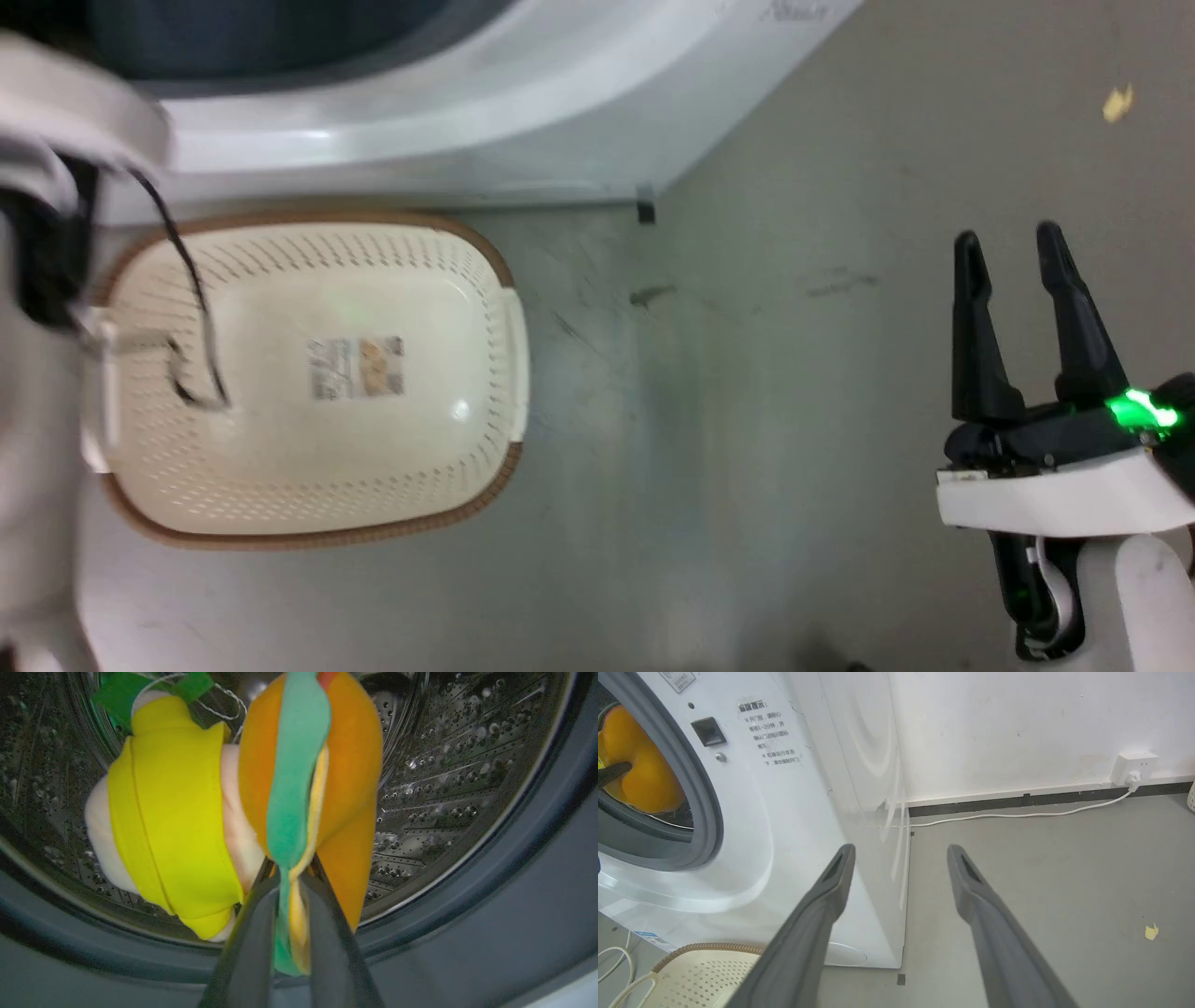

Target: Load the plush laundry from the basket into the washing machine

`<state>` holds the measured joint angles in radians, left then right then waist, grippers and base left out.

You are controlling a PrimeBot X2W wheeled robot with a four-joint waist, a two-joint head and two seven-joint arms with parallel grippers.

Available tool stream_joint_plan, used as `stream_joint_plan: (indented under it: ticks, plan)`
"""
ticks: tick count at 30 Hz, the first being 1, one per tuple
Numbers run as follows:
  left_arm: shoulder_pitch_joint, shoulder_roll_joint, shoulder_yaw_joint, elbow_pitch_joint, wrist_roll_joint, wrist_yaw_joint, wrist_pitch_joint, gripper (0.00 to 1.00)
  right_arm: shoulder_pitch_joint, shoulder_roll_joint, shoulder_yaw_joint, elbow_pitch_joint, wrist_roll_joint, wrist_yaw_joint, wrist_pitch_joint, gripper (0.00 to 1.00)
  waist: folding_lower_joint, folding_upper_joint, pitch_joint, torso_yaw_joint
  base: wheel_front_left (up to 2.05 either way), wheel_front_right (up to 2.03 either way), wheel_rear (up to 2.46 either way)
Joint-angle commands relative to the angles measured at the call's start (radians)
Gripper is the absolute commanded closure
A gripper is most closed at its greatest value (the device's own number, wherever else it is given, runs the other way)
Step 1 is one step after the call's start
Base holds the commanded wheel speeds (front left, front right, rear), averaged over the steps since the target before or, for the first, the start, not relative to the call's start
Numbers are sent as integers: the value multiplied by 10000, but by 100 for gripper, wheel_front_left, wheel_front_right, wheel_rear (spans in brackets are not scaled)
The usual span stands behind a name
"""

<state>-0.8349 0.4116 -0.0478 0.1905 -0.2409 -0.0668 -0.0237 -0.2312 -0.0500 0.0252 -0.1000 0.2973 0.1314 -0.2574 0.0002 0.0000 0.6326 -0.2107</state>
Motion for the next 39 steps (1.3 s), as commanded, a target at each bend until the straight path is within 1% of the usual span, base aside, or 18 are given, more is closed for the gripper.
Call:
stream_joint_plan:
  ticks: [1,6,11,14,17,19,20,22,23,24,25,28,31,36,39]
  plan:
    - [-659,214,-2,214,33,-81,279,100,-254,-2,104,-66,124,-7,-44,0,-2,0,802,-544,0,0,0]
    - [-2737,852,-317,1553,327,-284,1130,100,-518,-2,289,30,370,-7,-44,0,-2,0,1409,-879,0,0,0]
    - [-4361,1274,-697,3181,600,-416,1651,100,-721,-2,398,125,680,-7,-44,0,-2,0,1744,-1182,0,0,0]
    - [-4968,1449,-1012,4105,834,-464,1937,100,-764,-2,420,148,805,-7,-44,0,-2,0,1842,-1271,0,0,0]
    - [-5338,1529,-1295,4837,1062,-485,1960,100,-764,-2,399,163,880,-7,-44,0,-2,0,1910,-1273,0,0,0]
    - [-5515,1502,-1395,5234,1126,-480,1888,100,-772,-2,319,187,988,-7,-44,0,-2,0,1947,-1247,0,0,0]
    - [-5644,1500,-1512,5728,1185,-483,1667,100,-801,-2,303,238,1055,-7,-44,0,-2,0,1904,-1240,0,0,0]
    - [-5666,1465,-1602,6034,1197,-491,1565,100,-806,-2,295,265,1024,-7,-44,0,-2,0,1827,-1191,0,0,0]
    - [-5665,1445,-1640,6172,1193,-496,1503,88,-818,-2,290,271,1000,-7,-44,0,-2,0,1776,-1167,0,0,0]
    - [-5649,1437,-1678,6292,1204,-494,1404,16,-834,-2,279,277,972,-7,-44,0,-2,0,1700,-1146,0,0,0]
    - [-5619,1421,-1714,6408,1208,-494,1301,0,-845,-2,255,280,945,-7,-44,0,-2,0,1611,-1121,0,0,0]
    - [-5385,1284,-1820,6690,1150,-508,846,0,-821,-2,102,304,808,-7,-44,0,-2,0,1226,-977,0,0,0]
    - [-4896,1003,-1677,6966,846,-434,86,0,-661,-2,-102,371,551,-7,-44,0,-2,0,617,-719,0,0,0]
    - [-3572,614,-1520,7305,333,-481,-1325,0,-314,-2,-361,413,25,-7,-44,0,-2,0,-652,-354,0,0,0]
    - [-2638,260,-1497,7293,88,-498,-1951,0,-24,-2,-616,420,-225,-7,-44,0,-2,0,-1407,-35,0,0,0]
